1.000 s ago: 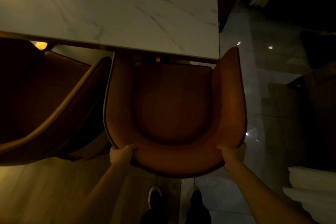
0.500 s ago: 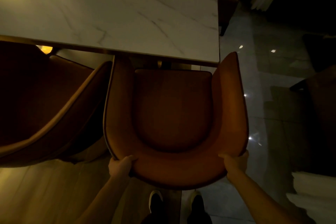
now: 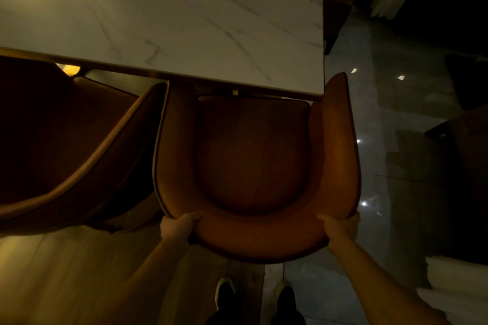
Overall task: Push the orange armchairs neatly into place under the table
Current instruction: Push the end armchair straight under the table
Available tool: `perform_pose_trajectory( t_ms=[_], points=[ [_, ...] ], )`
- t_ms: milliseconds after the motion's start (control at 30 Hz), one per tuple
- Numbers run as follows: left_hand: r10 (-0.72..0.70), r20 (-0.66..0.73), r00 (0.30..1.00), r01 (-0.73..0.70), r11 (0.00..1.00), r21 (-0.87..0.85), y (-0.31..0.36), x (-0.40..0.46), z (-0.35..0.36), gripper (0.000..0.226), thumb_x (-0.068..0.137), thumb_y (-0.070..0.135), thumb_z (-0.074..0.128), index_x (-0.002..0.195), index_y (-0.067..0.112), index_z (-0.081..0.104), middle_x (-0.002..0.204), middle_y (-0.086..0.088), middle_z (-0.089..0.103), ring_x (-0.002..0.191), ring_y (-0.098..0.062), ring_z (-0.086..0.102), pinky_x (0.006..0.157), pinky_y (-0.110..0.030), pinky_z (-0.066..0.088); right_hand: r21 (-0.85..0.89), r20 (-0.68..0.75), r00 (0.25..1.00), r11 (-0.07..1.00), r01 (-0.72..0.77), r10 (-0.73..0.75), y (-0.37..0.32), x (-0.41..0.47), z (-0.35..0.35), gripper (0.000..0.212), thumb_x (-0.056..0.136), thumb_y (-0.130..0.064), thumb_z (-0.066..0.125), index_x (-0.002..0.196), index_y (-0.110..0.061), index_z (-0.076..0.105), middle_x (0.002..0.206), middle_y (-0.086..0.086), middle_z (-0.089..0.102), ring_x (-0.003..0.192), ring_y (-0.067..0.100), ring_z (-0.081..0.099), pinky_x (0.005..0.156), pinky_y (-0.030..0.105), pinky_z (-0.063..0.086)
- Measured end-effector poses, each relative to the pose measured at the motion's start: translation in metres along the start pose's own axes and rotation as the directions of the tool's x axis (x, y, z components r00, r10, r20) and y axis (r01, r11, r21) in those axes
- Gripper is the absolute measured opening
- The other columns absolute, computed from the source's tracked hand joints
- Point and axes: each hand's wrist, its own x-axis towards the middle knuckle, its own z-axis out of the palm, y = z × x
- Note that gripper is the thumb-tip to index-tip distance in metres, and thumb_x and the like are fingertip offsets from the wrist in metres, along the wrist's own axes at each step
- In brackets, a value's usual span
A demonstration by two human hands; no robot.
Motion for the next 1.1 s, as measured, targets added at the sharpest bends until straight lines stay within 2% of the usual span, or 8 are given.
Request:
perform_pose_trajectory(
  t_ms=[167,333,467,600,767,900,1100],
  points=[
    [0.017,-0.042,0.999,-0.016,0.999,0.032,-0.002,0.001,0.002,0.075,0.076,0.018,0.083,0.137,0.013,0.04,0.131,-0.018,0.052,0.117,-0.045,0.055,0.085,-0.06,0.051,-0.025,-0.027,1.0,1.0,-0.003,0.003,0.0,-0.001,0.001,0.103,0.066,-0.004,0.083,0.15,-0.016,0.024,0.141,0.018,0.049,0.118,0.036,0.054,0.096,0.047,0.045],
    [0.014,-0.046,0.999,-0.013,0.999,0.031,-0.003,0.003,0.003,0.078,0.075,0.019,0.085,0.138,0.015,0.039,0.13,-0.017,0.052,0.113,-0.044,0.056,0.072,-0.053,0.051,-0.053,-0.031,1.0,0.999,0.0,-0.001,-0.001,-0.002,0.001,0.104,0.066,-0.006,0.084,0.15,-0.015,0.024,0.141,0.019,0.049,0.119,0.037,0.054,0.096,0.05,0.045],
    [0.015,-0.046,0.999,-0.013,0.999,0.041,-0.005,0.007,0.003,0.079,0.075,0.019,0.084,0.139,0.014,0.038,0.131,-0.018,0.051,0.116,-0.045,0.055,0.077,-0.055,0.051,-0.044,-0.02,1.0,0.999,-0.006,0.006,-0.001,-0.002,0.001,0.102,0.066,-0.004,0.084,0.149,-0.015,0.025,0.141,0.018,0.049,0.119,0.036,0.054,0.097,0.05,0.045],
    [0.023,-0.027,0.999,-0.022,0.999,0.045,-0.007,0.011,0.002,0.077,0.076,0.02,0.084,0.138,0.014,0.038,0.13,-0.018,0.052,0.115,-0.044,0.056,0.074,-0.053,0.051,-0.056,-0.016,1.0,0.998,-0.003,0.002,-0.002,-0.002,0.001,0.1,0.065,-0.005,0.085,0.148,-0.012,0.029,0.142,0.019,0.049,0.12,0.037,0.053,0.1,0.052,0.045],
    [0.043,0.001,0.999,-0.043,0.999,0.032,-0.01,0.017,0.0,0.079,0.074,0.022,0.085,0.137,0.015,0.038,0.129,-0.018,0.052,0.105,-0.04,0.058,0.07,-0.049,0.053,-0.059,-0.018,1.0,0.998,-0.01,0.009,-0.002,-0.002,0.001,0.104,0.065,-0.004,0.085,0.15,-0.012,0.024,0.145,0.019,0.045,0.124,0.038,0.051,0.103,0.053,0.043],
    [0.024,0.013,1.0,-0.024,0.999,0.036,-0.008,0.021,-0.002,0.087,0.075,0.025,0.085,0.143,0.013,0.033,0.137,-0.019,0.048,0.12,-0.043,0.054,0.088,-0.058,0.052,-0.087,-0.016,1.0,0.996,-0.009,0.008,-0.003,-0.002,0.001,0.106,0.064,-0.007,0.087,0.151,-0.013,0.025,0.146,0.019,0.045,0.125,0.038,0.05,0.104,0.055,0.042],
    [0.039,0.093,0.995,-0.042,0.998,0.035,-0.006,0.017,-0.01,0.087,0.079,0.03,0.082,0.145,0.008,0.032,0.141,-0.019,0.047,0.122,-0.042,0.054,0.096,-0.058,0.05,-0.163,-0.036,0.999,0.987,-0.009,0.003,-0.007,-0.004,0.001,0.108,0.065,-0.012,0.088,0.151,-0.012,0.023,0.147,0.021,0.043,0.126,0.041,0.049,0.104,0.057,0.041]
  ],
)
